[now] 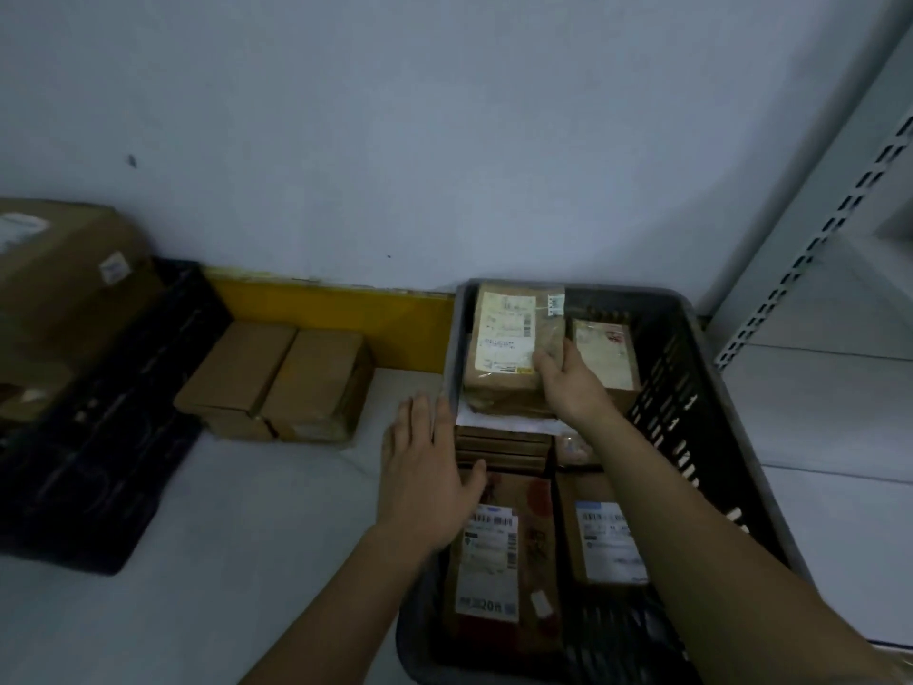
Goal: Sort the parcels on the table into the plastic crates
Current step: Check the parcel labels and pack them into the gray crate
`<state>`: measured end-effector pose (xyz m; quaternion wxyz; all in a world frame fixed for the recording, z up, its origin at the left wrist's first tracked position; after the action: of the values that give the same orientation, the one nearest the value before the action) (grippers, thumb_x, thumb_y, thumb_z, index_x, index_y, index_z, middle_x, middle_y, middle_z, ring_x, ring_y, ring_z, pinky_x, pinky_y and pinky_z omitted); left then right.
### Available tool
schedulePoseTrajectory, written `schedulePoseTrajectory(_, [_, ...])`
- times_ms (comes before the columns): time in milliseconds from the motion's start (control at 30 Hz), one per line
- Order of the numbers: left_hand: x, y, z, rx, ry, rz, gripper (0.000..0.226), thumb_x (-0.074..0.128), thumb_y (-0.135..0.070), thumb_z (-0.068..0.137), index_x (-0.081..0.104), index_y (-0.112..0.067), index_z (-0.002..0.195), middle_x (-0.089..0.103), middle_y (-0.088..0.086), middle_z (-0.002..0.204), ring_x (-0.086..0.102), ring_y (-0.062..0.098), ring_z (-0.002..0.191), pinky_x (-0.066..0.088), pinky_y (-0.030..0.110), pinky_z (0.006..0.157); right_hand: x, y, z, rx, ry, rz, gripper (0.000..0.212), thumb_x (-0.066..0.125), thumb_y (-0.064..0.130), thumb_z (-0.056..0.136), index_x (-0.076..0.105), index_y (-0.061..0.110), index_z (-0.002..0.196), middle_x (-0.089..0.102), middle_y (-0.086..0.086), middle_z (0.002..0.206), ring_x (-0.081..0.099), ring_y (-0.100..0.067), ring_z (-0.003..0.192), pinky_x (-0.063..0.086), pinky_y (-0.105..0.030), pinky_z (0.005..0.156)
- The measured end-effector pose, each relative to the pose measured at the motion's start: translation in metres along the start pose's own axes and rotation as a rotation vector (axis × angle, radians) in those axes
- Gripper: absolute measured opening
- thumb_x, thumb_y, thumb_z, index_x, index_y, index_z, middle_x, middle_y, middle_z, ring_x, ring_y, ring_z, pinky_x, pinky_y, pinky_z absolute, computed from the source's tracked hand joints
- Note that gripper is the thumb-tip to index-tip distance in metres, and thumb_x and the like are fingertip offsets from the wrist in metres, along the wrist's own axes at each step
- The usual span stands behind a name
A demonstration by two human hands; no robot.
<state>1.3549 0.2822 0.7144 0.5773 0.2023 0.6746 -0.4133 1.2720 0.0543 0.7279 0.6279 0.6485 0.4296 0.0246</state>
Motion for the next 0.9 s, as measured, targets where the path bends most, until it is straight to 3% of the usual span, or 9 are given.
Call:
schedulePoseTrajectory(133, [0.0,0.0,0.0,-0.031,0.013,0.045,0.095,0.038,-0.066,0.101,-0.008,-0.019,0.169,-0.007,0.008,0.179,-0.01,0.029,0.164,0.006,0.054,0.132,0.014,-0.002,0.016,-0.037,-0.075,-0.222,0.076,0.037,0.062,0.11,0.016,0.021,0.171,0.064,-0.021,0.145,0.064,-0.043,0.123,0.05,-0.047,0.094])
schedulePoseTrajectory(233, [0.0,0.0,0.0,-0.042,0.019,0.054,0.094,0.038,-0.065,0.101,-0.007,-0.019,0.17,-0.008,0.008,0.179,-0.01,0.03,0.164,0.005,0.054,0.132,0.019,-0.004,0.022,-0.092,-0.118,-0.374,0.079,0.034,0.066,0.109,0.008,0.026,0.172,0.068,-0.023,0.132,0.067,-0.042,0.112,0.055,-0.047,0.083])
schedulePoseTrajectory(367, [0.0,0.0,0.001,-0.056,0.003,0.065,0.094,0.038,-0.066,0.101,-0.005,-0.019,0.17,-0.005,0.009,0.179,-0.009,0.03,0.164,0.004,0.055,0.132,0.019,-0.006,0.029,-0.185,-0.202,-0.59,0.084,0.023,0.073,0.104,0.021,0.019,0.168,0.049,-0.022,0.158,0.045,-0.045,0.144,0.048,-0.056,0.111])
schedulePoseTrajectory(533, [-0.006,0.004,0.0,-0.068,-0.003,-0.017,0.089,0.026,-0.074,0.103,-0.004,-0.024,0.171,-0.009,0.006,0.179,-0.014,0.025,0.164,-0.002,0.054,0.132,0.012,0.002,0.02,-0.213,-0.284,-0.724,0.083,0.018,0.074,0.106,0.022,0.021,0.17,0.023,-0.021,0.174,0.017,-0.043,0.161,0.025,-0.061,0.127])
schedulePoseTrajectory(700, [-0.024,0.046,0.004,-0.112,-0.092,-0.013,0.091,0.01,-0.078,0.098,0.003,-0.024,0.171,-0.007,0.005,0.179,-0.01,0.025,0.164,-0.001,0.054,0.132,0.026,0.032,0.0,-0.332,-0.351,-0.71,0.083,0.019,0.07,0.106,0.029,0.017,0.169,0.024,-0.023,0.175,0.017,-0.043,0.163,0.021,-0.062,0.13])
schedulePoseTrajectory(833, [-0.033,0.108,0.01,-0.163,-0.093,0.058,0.092,0.011,-0.077,0.097,0.006,-0.023,0.171,-0.001,0.008,0.179,-0.003,0.03,0.164,0.003,0.06,0.131,0.065,0.063,-0.022,-0.442,-0.367,-0.73,0.082,0.021,0.068,0.107,0.038,0.015,0.166,0.03,-0.026,0.172,0.022,-0.045,0.162,0.021,-0.063,0.13])
schedulePoseTrajectory(900, [-0.035,0.139,0.012,-0.187,-0.069,0.077,0.092,0.012,-0.076,0.096,0.006,-0.024,0.171,0.0,0.01,0.179,-0.003,0.031,0.164,0.004,0.06,0.13,0.089,0.077,-0.031,-0.469,-0.332,-0.762,0.081,0.021,0.068,0.107,0.035,0.017,0.168,0.028,-0.024,0.174,0.019,-0.044,0.163,0.019,-0.062,0.131])
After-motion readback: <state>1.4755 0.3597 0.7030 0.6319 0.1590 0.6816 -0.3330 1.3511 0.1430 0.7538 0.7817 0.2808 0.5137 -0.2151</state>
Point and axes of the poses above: each hand's wrist, its own z-axis towards the middle knuckle, its own x-axis out of the palm, y = z × x, the point moved 2 cm from there along z, towards the middle knuckle
